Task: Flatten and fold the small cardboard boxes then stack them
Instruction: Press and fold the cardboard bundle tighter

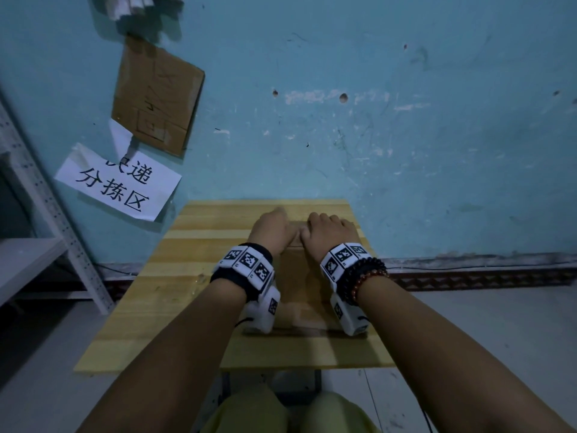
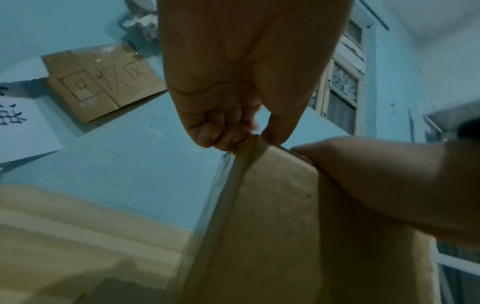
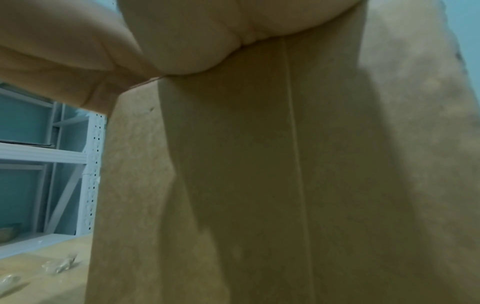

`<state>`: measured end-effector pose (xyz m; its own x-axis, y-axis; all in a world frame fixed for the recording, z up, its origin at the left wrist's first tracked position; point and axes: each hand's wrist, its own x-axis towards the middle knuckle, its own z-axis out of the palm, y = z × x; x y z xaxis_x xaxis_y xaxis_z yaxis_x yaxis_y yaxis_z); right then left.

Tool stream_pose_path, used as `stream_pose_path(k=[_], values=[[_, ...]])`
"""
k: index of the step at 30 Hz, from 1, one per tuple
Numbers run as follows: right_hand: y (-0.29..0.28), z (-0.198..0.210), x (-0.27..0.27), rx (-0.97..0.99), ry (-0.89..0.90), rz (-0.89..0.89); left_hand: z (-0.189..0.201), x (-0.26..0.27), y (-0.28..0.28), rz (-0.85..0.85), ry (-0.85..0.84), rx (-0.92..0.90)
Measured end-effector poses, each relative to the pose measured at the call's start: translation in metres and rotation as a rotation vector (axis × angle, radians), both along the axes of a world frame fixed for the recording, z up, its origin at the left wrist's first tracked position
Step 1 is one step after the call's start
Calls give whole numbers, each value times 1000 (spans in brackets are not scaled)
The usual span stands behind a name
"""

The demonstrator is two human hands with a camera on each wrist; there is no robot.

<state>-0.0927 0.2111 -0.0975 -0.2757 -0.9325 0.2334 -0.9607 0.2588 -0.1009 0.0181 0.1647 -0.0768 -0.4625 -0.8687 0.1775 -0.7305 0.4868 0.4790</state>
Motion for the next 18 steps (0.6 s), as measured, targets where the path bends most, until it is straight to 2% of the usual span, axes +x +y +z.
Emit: stream_pose_path(k=[1, 3, 7, 12, 15, 18], values=[[0, 0, 0, 0, -1, 1, 0, 2, 0, 11, 66, 43], [0, 1, 1, 5, -5, 5, 2, 4, -1, 34, 85, 102], [1, 3, 0, 6, -10, 6, 0, 1, -5, 42, -103, 129], [1, 3, 1, 17, -11, 8, 0, -2, -6, 0, -269, 38], [0, 3, 1, 21, -11, 6, 1, -5, -4, 22, -311, 11], [1, 3, 2, 22, -10, -1, 0, -4, -2, 39, -285, 16]])
